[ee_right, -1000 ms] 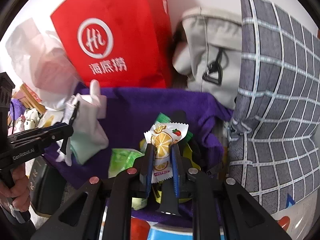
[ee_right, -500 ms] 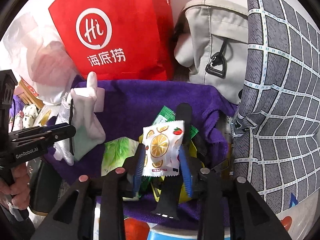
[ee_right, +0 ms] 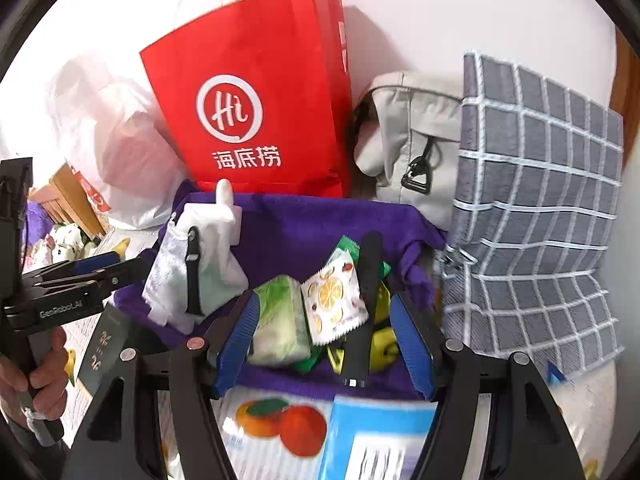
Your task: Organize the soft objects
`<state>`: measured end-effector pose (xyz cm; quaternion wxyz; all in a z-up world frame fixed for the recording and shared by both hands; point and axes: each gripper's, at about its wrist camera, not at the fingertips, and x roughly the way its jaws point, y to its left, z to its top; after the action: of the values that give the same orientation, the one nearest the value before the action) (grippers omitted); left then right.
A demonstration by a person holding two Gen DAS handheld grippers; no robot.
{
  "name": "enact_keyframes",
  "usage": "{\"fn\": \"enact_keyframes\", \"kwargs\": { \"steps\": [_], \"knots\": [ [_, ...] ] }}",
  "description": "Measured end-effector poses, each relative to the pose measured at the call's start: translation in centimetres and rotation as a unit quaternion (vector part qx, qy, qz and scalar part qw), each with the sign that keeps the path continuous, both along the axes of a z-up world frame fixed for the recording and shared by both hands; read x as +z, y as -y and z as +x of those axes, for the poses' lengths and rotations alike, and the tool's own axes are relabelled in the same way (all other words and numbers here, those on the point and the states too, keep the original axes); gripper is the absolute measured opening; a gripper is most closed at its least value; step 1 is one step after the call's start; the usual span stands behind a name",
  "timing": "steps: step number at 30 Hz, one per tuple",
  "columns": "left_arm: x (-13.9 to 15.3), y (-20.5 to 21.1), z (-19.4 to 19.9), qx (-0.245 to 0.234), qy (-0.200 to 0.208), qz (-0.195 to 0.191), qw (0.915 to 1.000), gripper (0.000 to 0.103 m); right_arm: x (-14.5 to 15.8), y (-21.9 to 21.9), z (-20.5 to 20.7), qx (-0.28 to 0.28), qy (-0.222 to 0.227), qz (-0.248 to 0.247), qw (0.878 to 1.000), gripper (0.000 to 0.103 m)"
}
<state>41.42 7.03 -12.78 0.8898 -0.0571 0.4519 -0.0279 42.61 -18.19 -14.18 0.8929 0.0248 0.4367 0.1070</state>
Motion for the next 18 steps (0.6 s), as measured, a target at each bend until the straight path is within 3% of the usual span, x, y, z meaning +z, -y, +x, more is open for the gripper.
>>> {"fn": "enact_keyframes", "kwargs": {
  "steps": [6, 11, 15, 18],
  "knots": [
    [2.3, 0.5, -5.5, -0.002, 0.013, 0.004, 0.9999, 0.074, 3.4, 0.0, -5.7, -0.033, 0.015, -0.002, 0.999, 0.068],
    [5.1, 0.6, -11.4, -0.015, 0.032, -0.023, 0.9991, 0.076, 6.2, -0.6, -11.9, -0.037, 0.046, -0.025, 0.998, 0.090],
    [7.2, 1.5, -16.1, -0.012, 0.061, 0.004, 0.9980, 0.087, 8.0, -1.0, -17.0, -0.037, 0.065, -0.035, 0.997, 0.101],
    [8.3, 2.3, -19.8, -0.004, 0.081, 0.027, 0.9963, 0.097, 8.7, -1.1, -20.3, -0.049, 0.064, -0.044, 0.996, 0.102]
  ]
}}
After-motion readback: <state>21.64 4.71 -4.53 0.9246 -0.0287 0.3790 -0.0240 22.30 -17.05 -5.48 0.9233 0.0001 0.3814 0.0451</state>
